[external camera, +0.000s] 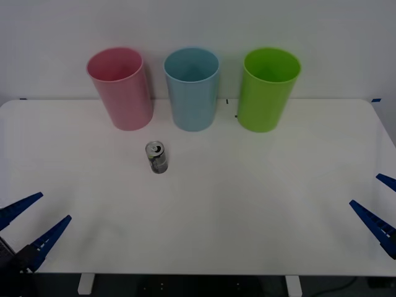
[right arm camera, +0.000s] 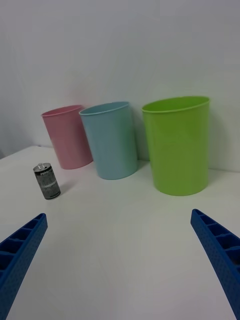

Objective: Grasp the object on the table and drop it into the matching bin: aluminum can to the light blue bin, PET bottle to the pink bin.

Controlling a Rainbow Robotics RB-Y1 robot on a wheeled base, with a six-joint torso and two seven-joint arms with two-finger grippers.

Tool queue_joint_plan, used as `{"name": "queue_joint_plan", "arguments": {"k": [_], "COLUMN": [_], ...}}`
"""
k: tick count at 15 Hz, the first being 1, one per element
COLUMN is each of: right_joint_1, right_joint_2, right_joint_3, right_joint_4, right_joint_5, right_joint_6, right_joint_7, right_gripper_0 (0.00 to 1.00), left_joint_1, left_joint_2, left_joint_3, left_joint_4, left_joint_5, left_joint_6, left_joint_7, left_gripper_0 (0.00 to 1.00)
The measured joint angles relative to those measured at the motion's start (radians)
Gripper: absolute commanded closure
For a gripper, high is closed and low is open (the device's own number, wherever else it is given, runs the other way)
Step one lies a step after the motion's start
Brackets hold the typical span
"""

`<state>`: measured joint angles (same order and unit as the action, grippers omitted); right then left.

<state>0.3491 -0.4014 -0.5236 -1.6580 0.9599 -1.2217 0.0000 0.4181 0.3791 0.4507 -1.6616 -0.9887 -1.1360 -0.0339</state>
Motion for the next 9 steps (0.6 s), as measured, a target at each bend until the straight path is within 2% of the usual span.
{"name": "queue_joint_plan", "arguments": {"k": [5, 9], "right_joint_1": [0.0, 0.0], "right_joint_2": [0.0, 0.0], "right_joint_3": [0.0, 0.0], "right_joint_4": [0.0, 0.0], "right_joint_5": [0.0, 0.0], "right_joint_6": [0.0, 0.0], "right_joint_7": [0.0, 0.0], "right_gripper_0": [0.0, 0.0], "left_joint_1": [-0.058, -0.111], "left_joint_2": [-0.003, -0.002], "left_joint_3": [-0.055, -0.13], "left_joint_4": [0.015, 0.031], "left_joint_5": [-0.063, -0.088], "left_joint_6": [0.054, 0.164], "left_joint_7": [0.004, 0.002], "left_gripper_0": [0.0, 0.0]}}
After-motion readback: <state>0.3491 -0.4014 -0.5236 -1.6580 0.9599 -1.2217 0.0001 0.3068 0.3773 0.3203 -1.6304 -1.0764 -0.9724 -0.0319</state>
